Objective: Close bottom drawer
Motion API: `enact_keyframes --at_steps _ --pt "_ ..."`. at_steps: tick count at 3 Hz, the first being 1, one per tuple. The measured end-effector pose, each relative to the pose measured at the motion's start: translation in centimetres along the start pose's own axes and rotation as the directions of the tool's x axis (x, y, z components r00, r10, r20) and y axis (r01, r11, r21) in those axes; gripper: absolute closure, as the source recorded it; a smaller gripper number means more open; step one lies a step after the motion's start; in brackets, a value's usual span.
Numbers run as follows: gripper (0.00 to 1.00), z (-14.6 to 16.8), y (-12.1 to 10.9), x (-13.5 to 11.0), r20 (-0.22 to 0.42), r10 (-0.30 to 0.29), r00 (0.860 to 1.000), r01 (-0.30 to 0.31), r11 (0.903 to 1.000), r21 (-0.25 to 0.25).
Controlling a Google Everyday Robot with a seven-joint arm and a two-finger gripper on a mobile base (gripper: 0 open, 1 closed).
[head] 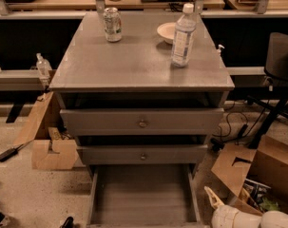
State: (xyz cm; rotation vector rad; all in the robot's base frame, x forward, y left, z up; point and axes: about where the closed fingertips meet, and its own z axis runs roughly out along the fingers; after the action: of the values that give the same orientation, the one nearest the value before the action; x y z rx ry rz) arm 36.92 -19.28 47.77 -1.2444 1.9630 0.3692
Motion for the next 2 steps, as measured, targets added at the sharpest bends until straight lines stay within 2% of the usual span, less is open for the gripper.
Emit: enact_keyframes --at_steps 1,2 --pt "0.0 -0.2 -0.1 -0.2 -0.001 -0.005 1.0 0.005 1.0 0.001" --pt "0.0 2.2 0.8 2.4 0.017 0.039 0.999 -0.038 0.9988 -0.031"
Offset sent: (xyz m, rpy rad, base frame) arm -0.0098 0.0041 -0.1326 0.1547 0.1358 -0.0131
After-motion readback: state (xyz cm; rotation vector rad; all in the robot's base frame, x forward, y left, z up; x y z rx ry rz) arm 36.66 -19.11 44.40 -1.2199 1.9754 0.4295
